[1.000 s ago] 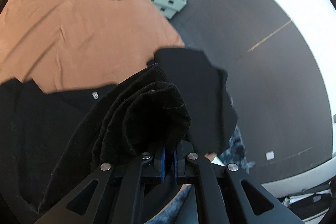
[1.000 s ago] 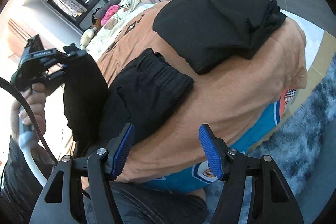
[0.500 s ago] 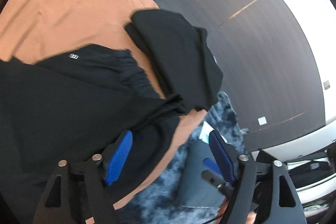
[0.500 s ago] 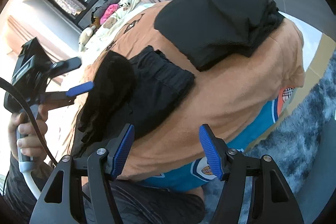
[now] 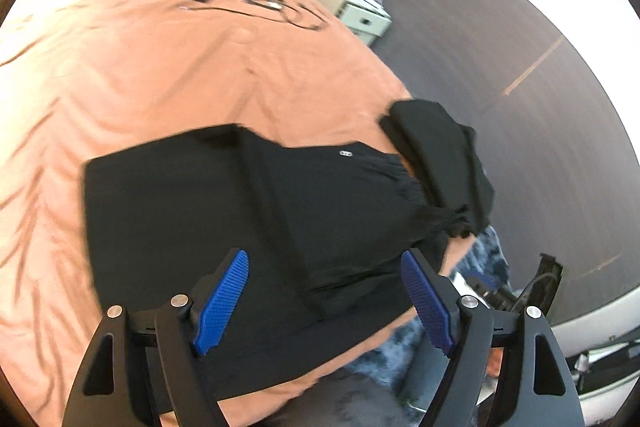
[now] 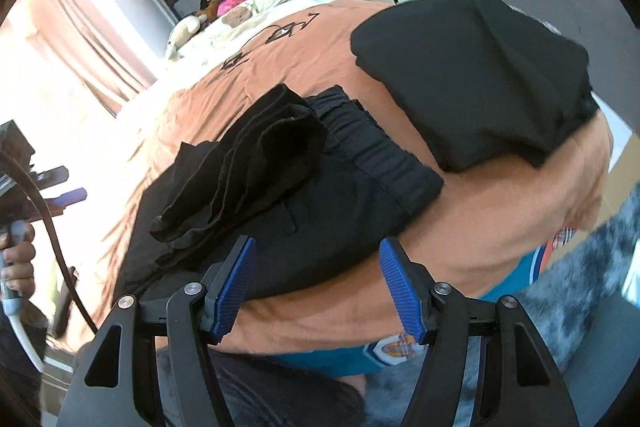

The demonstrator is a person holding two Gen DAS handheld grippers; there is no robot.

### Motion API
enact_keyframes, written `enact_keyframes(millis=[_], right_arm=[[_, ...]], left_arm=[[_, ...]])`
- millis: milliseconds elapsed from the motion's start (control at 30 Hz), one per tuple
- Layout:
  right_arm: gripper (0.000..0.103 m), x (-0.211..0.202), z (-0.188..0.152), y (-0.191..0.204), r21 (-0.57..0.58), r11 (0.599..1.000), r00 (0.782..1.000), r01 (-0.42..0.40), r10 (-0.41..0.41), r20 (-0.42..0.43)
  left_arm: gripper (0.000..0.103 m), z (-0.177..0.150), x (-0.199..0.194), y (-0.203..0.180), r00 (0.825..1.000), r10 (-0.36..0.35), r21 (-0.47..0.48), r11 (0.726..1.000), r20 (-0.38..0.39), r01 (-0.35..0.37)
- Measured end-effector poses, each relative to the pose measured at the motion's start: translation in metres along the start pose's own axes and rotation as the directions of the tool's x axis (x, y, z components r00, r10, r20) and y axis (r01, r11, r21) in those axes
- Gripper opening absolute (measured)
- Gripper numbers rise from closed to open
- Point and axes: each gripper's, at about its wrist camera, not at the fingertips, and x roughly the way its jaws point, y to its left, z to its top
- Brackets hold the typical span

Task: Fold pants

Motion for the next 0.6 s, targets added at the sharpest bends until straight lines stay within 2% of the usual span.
enact_keyframes(millis=[300, 500, 600], right_arm=[[0.063, 0.034, 0.018, 0.021, -0.156, 0.986, 0.998, 0.065, -0.064, 0.011], [0.063, 0.060, 0.032, 0.026, -0.208, 0.970, 0.992, 0.123, -0.127, -0.004], [0.063, 0.066, 0.038, 0.026, -0.208, 0.970, 0.991, 0.129, -0.131, 0.004]], left_arm=[[0.080, -0.044, -0.026, 0.094, 0.997, 0.077, -0.110, 0.991, 0.012, -0.075], [0.080, -0.085, -0.017, 0.138, 0.997, 0.065, -0.205, 0.976, -0.031, -0.070], [0.079, -0.102, -0.015, 0.152, 0.997, 0.054, -0.235, 0.970, -0.048, -0.064]])
